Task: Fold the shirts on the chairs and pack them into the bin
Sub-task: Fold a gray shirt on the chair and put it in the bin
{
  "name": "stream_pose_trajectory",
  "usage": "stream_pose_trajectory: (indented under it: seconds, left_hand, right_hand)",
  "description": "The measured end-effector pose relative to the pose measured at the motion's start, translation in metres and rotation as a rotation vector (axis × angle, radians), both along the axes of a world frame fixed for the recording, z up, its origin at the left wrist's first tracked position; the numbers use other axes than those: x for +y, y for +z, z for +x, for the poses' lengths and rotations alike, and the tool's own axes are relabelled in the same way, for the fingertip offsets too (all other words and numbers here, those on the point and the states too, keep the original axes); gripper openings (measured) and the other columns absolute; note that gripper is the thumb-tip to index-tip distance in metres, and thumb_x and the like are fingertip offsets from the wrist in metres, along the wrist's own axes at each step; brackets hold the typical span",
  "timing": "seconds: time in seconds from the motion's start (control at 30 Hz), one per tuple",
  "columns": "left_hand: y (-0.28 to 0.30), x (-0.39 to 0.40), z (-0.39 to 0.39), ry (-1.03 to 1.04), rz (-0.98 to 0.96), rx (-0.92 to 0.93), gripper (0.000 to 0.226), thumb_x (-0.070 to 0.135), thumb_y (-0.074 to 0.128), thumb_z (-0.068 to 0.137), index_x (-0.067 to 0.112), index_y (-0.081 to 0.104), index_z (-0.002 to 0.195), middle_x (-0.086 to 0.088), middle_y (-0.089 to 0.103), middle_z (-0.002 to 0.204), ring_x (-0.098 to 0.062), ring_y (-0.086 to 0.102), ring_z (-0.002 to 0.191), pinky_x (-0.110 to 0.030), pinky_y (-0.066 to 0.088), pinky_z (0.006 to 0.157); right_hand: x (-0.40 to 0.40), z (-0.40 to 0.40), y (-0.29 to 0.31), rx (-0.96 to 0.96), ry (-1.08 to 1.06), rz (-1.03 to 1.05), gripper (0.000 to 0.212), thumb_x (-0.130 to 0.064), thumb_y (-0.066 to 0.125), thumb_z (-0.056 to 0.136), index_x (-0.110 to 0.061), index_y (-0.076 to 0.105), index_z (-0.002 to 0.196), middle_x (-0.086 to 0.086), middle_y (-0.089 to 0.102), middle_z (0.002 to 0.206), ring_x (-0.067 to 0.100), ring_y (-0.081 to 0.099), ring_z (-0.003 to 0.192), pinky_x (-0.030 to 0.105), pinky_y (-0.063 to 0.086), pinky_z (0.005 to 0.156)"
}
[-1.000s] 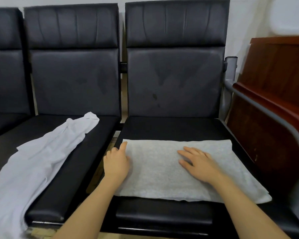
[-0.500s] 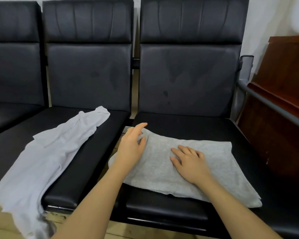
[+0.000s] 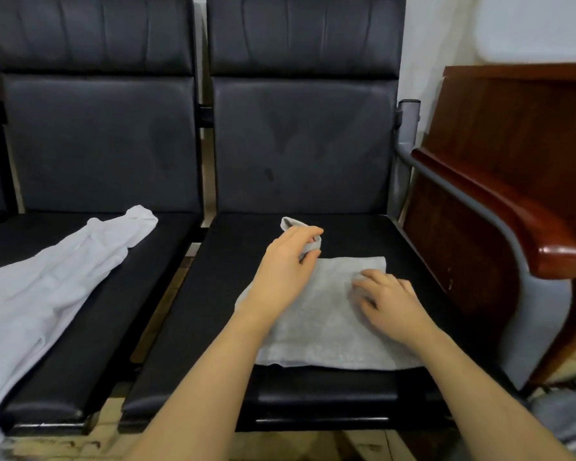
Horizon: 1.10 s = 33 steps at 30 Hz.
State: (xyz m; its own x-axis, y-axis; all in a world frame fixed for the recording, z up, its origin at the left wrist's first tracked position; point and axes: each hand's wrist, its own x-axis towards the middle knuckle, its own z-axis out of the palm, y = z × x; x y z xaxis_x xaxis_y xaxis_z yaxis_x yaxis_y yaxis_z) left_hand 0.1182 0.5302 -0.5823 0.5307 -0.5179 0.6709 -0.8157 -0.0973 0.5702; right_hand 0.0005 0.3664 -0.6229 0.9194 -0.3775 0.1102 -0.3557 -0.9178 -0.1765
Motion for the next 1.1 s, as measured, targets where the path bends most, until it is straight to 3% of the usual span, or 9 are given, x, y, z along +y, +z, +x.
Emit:
stream_pose_trajectory:
  seconds: [0.17,0.3,0.4,0.53,0.6,0.7,0.9,1.0,1.1]
  left_hand:
    - [0.001,-0.036,-0.021,-0.049,0.120,-0.030,0.024,0.012,0.055,0.094,0.015,0.062,0.117,0.002,0.061,0.100,-0.014,0.059,0.088,-0.016,0.044,0.076]
    - [0.008,-0.062,-0.037,-0.031,0.090,0.018,0.024,0.011,0.056,0.093,0.013,0.063,0.116,0.002,0.060,0.104,-0.007,0.056,0.089,-0.010,0.042,0.077]
    - [0.010,-0.085,-0.045,-0.013,0.065,0.165,0.025,0.011,0.057,0.092,0.011,0.062,0.117,-0.002,0.060,0.108,-0.006,0.055,0.093,-0.009,0.044,0.079]
    - [0.003,-0.101,-0.044,-0.080,0.368,0.280,0.037,0.016,0.058,0.092,0.017,0.054,0.129,-0.003,0.059,0.117,-0.013,0.058,0.099,-0.024,0.047,0.091]
    - [-0.003,-0.097,-0.037,-0.042,0.403,0.291,0.038,0.020,0.056,0.093,0.017,0.053,0.131,-0.004,0.056,0.125,-0.014,0.057,0.107,-0.023,0.043,0.092]
    - [-0.013,-0.077,-0.023,0.091,0.392,0.272,0.035,0.023,0.049,0.097,0.017,0.052,0.132,0.000,0.052,0.130,-0.013,0.051,0.117,-0.016,0.035,0.090]
    - [-0.042,-0.051,0.002,0.094,0.494,0.110,0.032,0.027,0.044,0.099,0.022,0.056,0.128,0.007,0.054,0.132,-0.013,0.042,0.128,-0.036,0.029,0.108]
    - [-0.057,-0.048,0.010,0.020,0.728,0.131,0.042,0.032,0.032,0.102,0.029,0.035,0.145,0.005,0.026,0.155,-0.013,0.019,0.144,-0.036,0.015,0.116]
    - [-0.064,-0.047,0.016,0.020,0.891,0.154,0.046,0.039,0.021,0.103,0.038,0.015,0.149,0.007,0.003,0.159,-0.013,0.001,0.146,-0.035,0.003,0.119]
  right_hand:
    - [-0.009,-0.019,-0.011,-0.001,-0.051,0.072,0.041,-0.045,0.034,0.100,-0.032,0.043,0.138,-0.011,0.036,0.146,0.010,0.033,0.133,0.033,0.021,0.107]
    - [-0.014,-0.019,-0.018,-0.179,-0.072,0.182,0.030,-0.034,0.043,0.098,-0.025,0.058,0.123,-0.011,0.048,0.129,0.009,0.045,0.119,0.026,0.024,0.098]
    - [-0.021,-0.021,-0.016,-0.399,-0.206,0.384,0.015,-0.023,0.047,0.098,-0.025,0.061,0.105,-0.010,0.050,0.110,0.009,0.053,0.105,0.033,0.037,0.100]
    - [-0.024,-0.022,-0.015,-0.509,-0.315,0.507,0.012,-0.027,0.045,0.099,-0.027,0.057,0.100,-0.008,0.055,0.102,0.013,0.056,0.100,0.036,0.043,0.095]
    - [-0.026,-0.021,-0.015,-0.500,-0.340,0.506,0.018,-0.031,0.044,0.099,-0.025,0.057,0.110,-0.008,0.058,0.102,0.013,0.056,0.100,0.045,0.041,0.100]
    - [-0.030,-0.017,-0.012,-0.481,-0.336,0.418,0.026,-0.030,0.045,0.098,-0.022,0.056,0.120,-0.007,0.058,0.108,0.014,0.054,0.106,0.042,0.036,0.104]
    - [-0.021,0.008,0.003,-0.428,-0.065,0.356,0.033,-0.026,0.045,0.099,-0.021,0.054,0.131,-0.005,0.052,0.130,0.011,0.048,0.120,0.032,0.037,0.106]
    - [-0.013,0.023,0.001,-0.245,0.050,0.439,0.042,-0.034,0.039,0.101,-0.024,0.042,0.142,-0.006,0.041,0.147,0.009,0.037,0.134,0.027,0.028,0.112]
    - [-0.020,0.033,-0.012,0.064,-0.023,0.263,0.049,-0.043,0.021,0.103,-0.031,0.021,0.151,-0.007,0.015,0.159,0.013,0.012,0.146,0.031,0.008,0.117]
